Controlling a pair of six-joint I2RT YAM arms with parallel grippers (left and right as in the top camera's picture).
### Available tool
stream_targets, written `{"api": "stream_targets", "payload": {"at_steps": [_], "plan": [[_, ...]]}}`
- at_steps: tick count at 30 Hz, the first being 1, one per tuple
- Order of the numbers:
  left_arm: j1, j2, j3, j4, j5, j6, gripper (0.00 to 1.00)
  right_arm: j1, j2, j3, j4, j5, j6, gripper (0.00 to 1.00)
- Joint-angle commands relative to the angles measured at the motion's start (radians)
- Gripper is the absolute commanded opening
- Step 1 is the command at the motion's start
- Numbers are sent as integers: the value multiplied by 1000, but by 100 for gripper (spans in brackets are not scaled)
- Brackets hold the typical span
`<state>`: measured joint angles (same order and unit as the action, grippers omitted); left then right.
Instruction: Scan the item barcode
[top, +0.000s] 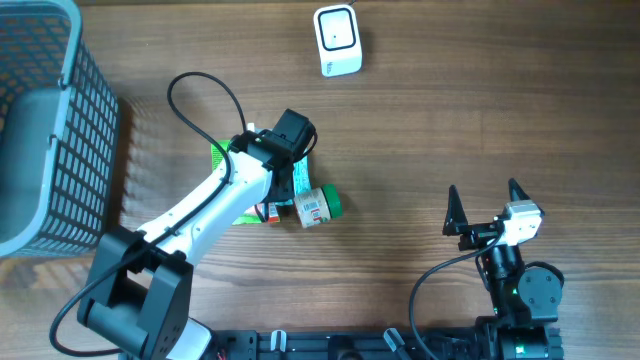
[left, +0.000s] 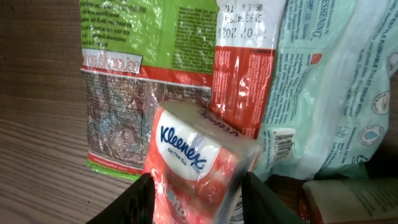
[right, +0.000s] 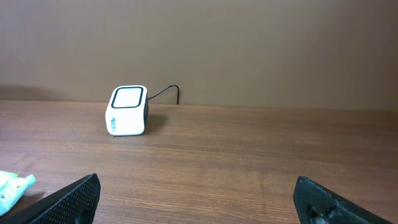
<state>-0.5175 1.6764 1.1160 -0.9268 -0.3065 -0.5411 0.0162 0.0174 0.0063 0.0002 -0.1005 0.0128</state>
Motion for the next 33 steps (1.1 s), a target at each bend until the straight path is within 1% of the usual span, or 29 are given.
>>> {"api": "stream_targets", "payload": {"at_steps": [1, 3, 8, 12, 16, 22, 25, 27, 28, 33], "plan": [[-13, -5, -6, 23, -28, 9, 44, 4, -3, -1, 5, 2, -10, 100], [-27, -5, -5, 32, -35, 37, 45, 4, -3, -1, 5, 2, -10, 100], [-69, -5, -5, 26, -55, 39, 45, 4, -3, -1, 5, 2, -10, 100], [-102, -4, -8, 13, -127, 35, 45, 4, -3, -1, 5, 2, -10, 100], [-104, -4, -37, 26, -157, 18, 45, 4, -3, -1, 5, 2, -10, 100], [-105, -4, -107, 87, -156, 9, 46, 4, -3, -1, 5, 2, -10, 100], [-105, -4, -114, 94, -171, 9, 40, 4, -3, -1, 5, 2, -10, 100], [-105, -5, -114, 95, -204, 9, 27, 4, -3, -1, 5, 2, -10, 100], [-104, -5, -114, 97, -223, 9, 25, 4, -3, -1, 5, 2, -10, 100], [-102, -13, -106, 86, -256, 10, 24, 4, -3, -1, 5, 2, -10, 100]]}}
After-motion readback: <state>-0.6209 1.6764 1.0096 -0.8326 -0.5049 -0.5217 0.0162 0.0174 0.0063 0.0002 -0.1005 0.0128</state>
